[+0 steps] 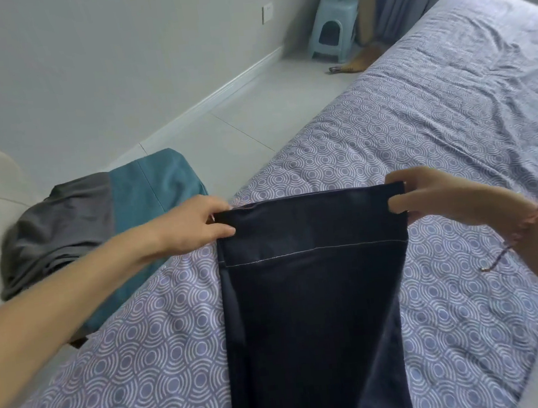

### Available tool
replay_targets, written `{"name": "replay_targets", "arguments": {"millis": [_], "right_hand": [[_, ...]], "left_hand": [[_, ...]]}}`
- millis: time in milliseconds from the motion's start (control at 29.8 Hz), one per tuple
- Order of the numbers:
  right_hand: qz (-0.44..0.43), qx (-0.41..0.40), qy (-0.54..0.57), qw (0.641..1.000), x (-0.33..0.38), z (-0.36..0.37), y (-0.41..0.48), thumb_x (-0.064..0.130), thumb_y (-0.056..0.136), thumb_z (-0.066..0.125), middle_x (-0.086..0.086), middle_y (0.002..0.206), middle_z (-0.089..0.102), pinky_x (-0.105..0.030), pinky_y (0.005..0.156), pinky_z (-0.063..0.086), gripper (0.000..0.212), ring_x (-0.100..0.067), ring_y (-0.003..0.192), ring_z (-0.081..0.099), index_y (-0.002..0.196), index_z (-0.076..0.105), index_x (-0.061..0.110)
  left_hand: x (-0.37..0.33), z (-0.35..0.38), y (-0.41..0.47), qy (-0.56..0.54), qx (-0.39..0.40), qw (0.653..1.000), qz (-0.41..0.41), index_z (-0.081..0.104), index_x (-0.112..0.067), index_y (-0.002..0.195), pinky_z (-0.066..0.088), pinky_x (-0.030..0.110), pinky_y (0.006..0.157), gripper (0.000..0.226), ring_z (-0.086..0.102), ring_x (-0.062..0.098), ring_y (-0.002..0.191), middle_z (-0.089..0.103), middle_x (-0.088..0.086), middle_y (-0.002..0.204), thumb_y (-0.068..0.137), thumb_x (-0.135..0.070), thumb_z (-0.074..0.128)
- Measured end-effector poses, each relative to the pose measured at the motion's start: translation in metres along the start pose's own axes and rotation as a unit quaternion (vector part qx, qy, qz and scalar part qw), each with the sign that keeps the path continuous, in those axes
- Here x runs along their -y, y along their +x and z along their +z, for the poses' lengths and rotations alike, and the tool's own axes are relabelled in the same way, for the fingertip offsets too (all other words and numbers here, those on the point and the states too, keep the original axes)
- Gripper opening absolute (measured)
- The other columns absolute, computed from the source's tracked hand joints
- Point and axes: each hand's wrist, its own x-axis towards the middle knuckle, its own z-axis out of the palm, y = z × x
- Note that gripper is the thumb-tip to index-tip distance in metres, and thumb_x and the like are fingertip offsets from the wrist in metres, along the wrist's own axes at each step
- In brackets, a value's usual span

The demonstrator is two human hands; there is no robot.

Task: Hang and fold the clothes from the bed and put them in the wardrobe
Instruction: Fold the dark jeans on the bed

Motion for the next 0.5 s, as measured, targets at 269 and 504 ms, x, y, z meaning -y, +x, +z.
{"name": "replay_targets", "arguments": {"millis": [269,504], "right_hand": [[0.013,-0.149,-0.049,0.988,-0.010,0.046,0.058,0.013,0.092,0.053,-0.018,0.095,0.060,-0.036,0.074,0.044,0.023,-0.029,0.085,0.057,0.113,0.048,0.005],[0.083,-0.332,-0.083,0.936,-0.051,0.118,0.099,0.027,0.099,0.040,-0.027,0.113,0.058,-0.043,0.079,0.039,0.036,-0.043,0.104,0.055,0.121,0.035,-0.001]], "left_hand": [[0.023,-0.029,0.029,0.077,-0.006,0.983,-0.164,0.050,-0.012,0.057,0.038,0.027,0.061,0.043,0.050,0.022,0.075,0.050,0.003,0.067,0.092,-0.039,0.052],[0.060,0.081,0.069,0.115,-0.205,0.914,-0.332,0.055,-0.003,0.120,0.041,0.040,0.088,0.035,0.052,0.039,0.115,0.053,0.020,0.126,0.101,-0.025,0.035]]}}
